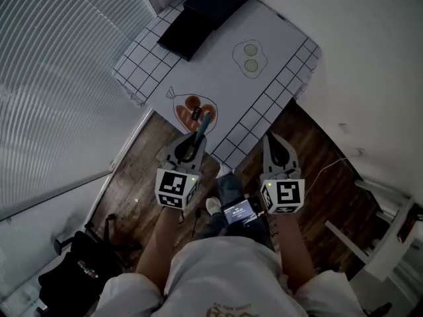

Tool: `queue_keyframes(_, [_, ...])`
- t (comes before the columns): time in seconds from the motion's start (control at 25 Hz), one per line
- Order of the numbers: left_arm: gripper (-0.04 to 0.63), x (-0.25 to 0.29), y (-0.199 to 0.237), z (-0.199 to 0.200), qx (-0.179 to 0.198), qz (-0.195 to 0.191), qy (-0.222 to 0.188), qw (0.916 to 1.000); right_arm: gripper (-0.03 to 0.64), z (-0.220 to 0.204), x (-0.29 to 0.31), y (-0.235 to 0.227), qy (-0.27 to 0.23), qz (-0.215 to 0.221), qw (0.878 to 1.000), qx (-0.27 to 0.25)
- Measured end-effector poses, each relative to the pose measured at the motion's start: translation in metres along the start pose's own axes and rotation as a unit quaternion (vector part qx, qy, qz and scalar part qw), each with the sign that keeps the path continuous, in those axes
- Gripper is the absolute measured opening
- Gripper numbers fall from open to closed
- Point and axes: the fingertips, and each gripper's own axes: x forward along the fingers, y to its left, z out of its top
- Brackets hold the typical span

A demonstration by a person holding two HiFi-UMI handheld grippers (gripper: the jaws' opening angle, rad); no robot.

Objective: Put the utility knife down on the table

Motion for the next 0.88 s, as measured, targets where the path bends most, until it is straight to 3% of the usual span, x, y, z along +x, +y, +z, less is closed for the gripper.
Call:
queue_keyframes(0.48, [0.075,0.038,0.001,-0.045,-0.002,0.002,0.066,0.9978,0.008,-0.032,0.029,0.003,0.038,0.031,0.998,-0.028])
queue_keyframes(0.88, [0.075,0.064,0.004,-0.066,-0.001,-0.004,0.094,0.9955,0.008,-0.052,0.048,0.008,0.060,0.054,0.996,-0.029])
